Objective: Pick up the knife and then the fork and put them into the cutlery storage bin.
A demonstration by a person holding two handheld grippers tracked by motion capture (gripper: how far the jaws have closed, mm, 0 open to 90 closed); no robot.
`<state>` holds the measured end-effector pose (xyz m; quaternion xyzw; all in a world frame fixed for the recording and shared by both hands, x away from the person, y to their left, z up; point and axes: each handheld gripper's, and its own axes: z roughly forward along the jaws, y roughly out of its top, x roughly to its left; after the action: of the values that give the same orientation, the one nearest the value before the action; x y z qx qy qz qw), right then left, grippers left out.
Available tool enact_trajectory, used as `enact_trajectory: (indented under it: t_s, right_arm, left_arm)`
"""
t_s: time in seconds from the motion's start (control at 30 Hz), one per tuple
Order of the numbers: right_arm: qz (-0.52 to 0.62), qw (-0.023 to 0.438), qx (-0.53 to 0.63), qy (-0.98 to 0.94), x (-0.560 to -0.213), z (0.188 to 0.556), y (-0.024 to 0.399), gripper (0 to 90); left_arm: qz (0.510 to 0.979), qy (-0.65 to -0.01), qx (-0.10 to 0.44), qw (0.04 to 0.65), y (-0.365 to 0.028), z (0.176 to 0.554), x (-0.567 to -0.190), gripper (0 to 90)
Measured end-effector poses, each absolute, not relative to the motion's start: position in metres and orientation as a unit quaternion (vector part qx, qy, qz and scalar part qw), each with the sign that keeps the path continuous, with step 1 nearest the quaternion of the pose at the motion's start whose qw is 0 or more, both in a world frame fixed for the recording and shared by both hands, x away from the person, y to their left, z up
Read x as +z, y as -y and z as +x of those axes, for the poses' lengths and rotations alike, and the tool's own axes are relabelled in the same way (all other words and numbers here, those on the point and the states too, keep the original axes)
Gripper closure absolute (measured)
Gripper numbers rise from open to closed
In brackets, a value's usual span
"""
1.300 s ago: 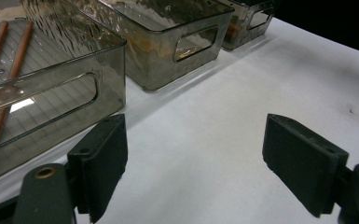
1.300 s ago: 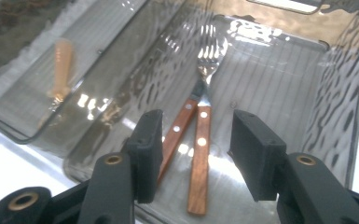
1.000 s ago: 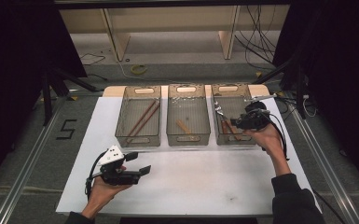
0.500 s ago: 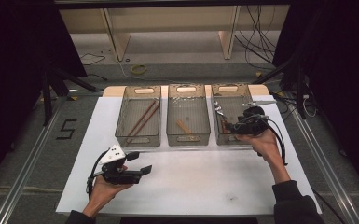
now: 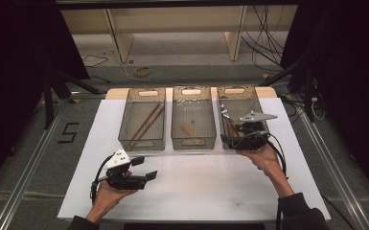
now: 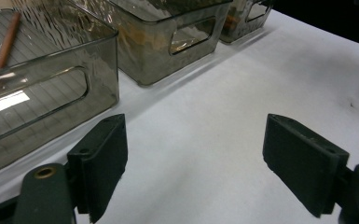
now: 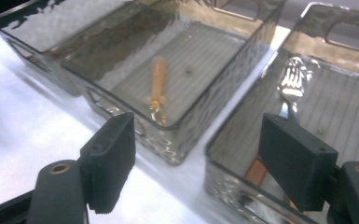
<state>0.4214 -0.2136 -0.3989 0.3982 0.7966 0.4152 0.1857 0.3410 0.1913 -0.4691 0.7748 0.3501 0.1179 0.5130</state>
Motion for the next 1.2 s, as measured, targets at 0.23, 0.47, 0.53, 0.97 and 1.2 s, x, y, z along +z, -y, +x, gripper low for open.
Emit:
enact_trajectory:
  t_s: [0.23,0.47,0.53,0.97,1.2]
  right_arm:
    - [0.384,0.177,0.438,-0.794,-0.398,0.406,0.209,28.1]
    - [0.377,0.165,0.460,-0.787,-0.404,0.391,0.212,27.5]
    - [0.377,0.162,0.469,-0.782,-0.406,0.386,0.214,27.3]
    - [0.370,0.147,0.495,-0.772,-0.420,0.360,0.215,23.9]
    - [0.371,0.150,0.505,-0.765,-0.430,0.350,0.218,19.9]
  left_arm:
    - [0.772,-0.348,0.111,0.521,-0.190,0.340,-0.468,21.6]
    - [0.771,-0.348,0.110,0.522,-0.190,0.340,-0.468,21.6]
    - [0.771,-0.347,0.110,0.522,-0.190,0.340,-0.468,21.5]
    - [0.767,-0.348,0.101,0.530,-0.191,0.339,-0.466,21.5]
    - [0.767,-0.345,0.099,0.531,-0.191,0.338,-0.466,21.3]
